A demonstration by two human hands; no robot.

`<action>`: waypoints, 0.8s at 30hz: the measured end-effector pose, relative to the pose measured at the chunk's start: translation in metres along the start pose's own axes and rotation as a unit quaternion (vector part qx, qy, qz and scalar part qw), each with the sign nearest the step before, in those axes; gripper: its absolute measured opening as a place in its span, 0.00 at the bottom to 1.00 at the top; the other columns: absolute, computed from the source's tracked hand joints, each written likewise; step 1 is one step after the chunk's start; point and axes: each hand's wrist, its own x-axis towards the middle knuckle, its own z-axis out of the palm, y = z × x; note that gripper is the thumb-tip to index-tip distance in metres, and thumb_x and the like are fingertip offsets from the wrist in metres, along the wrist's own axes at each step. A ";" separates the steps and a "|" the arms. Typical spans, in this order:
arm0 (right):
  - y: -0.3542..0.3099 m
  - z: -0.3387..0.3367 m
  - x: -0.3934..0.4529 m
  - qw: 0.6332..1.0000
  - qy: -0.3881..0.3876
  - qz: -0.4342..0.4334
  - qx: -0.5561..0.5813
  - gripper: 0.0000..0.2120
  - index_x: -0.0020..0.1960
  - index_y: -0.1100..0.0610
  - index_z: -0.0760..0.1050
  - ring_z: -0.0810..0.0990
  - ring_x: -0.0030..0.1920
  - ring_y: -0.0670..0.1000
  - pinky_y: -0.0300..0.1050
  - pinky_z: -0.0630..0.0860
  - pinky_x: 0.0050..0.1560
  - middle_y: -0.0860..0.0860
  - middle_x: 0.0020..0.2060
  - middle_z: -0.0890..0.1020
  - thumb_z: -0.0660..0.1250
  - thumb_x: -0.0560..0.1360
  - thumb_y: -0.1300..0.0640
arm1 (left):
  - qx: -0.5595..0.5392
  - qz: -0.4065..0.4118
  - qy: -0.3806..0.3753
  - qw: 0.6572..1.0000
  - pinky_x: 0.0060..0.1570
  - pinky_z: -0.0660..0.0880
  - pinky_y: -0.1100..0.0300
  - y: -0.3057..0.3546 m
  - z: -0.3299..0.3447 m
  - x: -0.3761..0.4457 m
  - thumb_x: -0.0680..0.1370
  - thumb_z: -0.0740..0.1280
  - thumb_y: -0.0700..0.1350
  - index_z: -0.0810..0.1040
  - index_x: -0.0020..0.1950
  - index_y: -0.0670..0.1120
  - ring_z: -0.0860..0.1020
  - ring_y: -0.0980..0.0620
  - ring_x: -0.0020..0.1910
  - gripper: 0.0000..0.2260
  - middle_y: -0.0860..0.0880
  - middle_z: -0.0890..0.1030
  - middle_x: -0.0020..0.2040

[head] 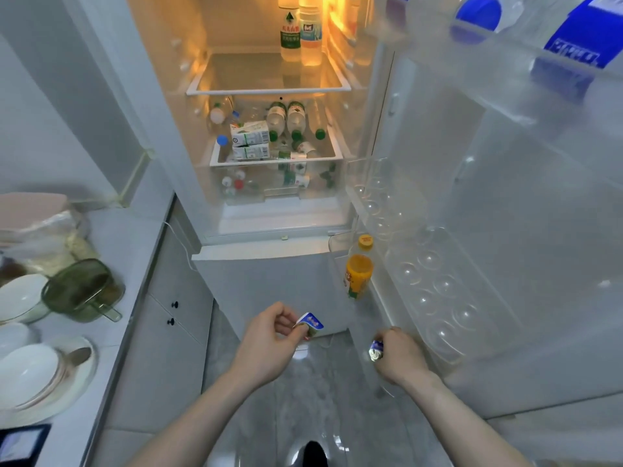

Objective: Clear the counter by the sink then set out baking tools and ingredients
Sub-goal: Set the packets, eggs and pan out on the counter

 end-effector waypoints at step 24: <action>-0.203 0.050 -0.143 0.904 0.015 -0.403 0.141 0.20 0.59 0.42 0.80 0.80 0.53 0.40 0.37 0.78 0.48 0.34 0.51 0.82 0.77 0.70 0.55 | -0.154 -0.168 0.243 0.943 0.49 0.80 0.51 -0.091 -0.152 -0.196 0.75 0.75 0.49 0.81 0.49 0.48 0.84 0.49 0.42 0.07 0.49 0.86 0.41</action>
